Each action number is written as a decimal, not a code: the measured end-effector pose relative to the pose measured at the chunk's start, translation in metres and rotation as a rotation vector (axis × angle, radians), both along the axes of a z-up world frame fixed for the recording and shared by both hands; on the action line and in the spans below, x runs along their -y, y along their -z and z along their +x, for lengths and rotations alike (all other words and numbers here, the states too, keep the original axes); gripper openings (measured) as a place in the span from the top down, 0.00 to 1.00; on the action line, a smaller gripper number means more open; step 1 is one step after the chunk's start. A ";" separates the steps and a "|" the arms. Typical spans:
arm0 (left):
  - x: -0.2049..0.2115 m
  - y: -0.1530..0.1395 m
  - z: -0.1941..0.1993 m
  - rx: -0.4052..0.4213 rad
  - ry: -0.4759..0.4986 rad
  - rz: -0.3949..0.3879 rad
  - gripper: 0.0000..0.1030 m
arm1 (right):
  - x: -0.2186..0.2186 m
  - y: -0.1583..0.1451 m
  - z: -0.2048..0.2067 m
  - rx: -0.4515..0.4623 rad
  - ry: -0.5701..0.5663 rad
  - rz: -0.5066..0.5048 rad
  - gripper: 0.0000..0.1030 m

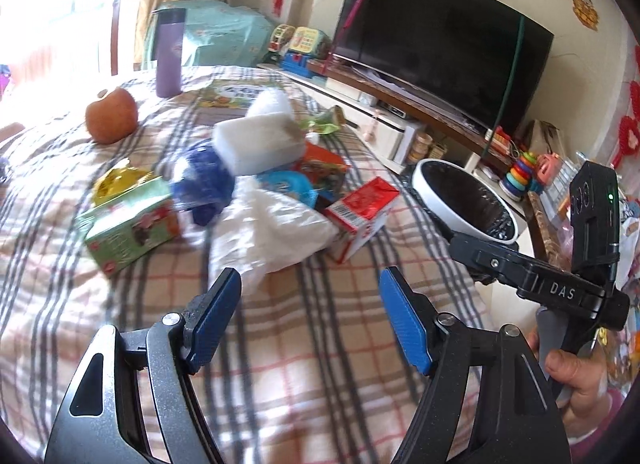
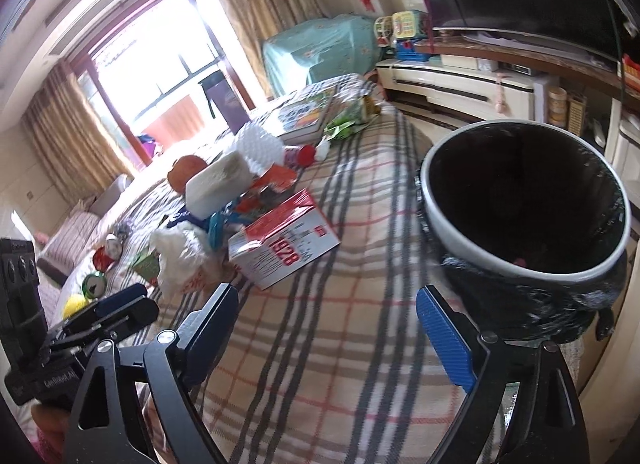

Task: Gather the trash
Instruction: 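Grasp the crumpled white tissue with the left tool while the right tool grasps the milk carton, then carry tissue and milk carton over the bin and release both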

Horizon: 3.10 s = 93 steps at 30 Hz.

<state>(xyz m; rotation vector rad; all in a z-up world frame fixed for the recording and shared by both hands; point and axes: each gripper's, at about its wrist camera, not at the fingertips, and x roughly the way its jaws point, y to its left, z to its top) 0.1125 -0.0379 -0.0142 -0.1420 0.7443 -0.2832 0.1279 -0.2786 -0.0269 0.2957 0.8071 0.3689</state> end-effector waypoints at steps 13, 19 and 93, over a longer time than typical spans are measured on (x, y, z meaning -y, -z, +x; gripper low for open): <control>-0.030 0.010 0.015 -0.037 -0.069 0.004 0.29 | -0.035 0.002 0.015 0.066 -0.196 -0.119 0.07; -0.036 0.015 0.030 -0.063 -0.074 0.000 0.29 | -0.059 0.002 0.029 0.108 -0.311 -0.203 0.05; 0.161 -0.009 0.078 -0.063 0.361 0.030 0.66 | 0.142 -0.011 0.011 0.080 0.191 -0.050 0.13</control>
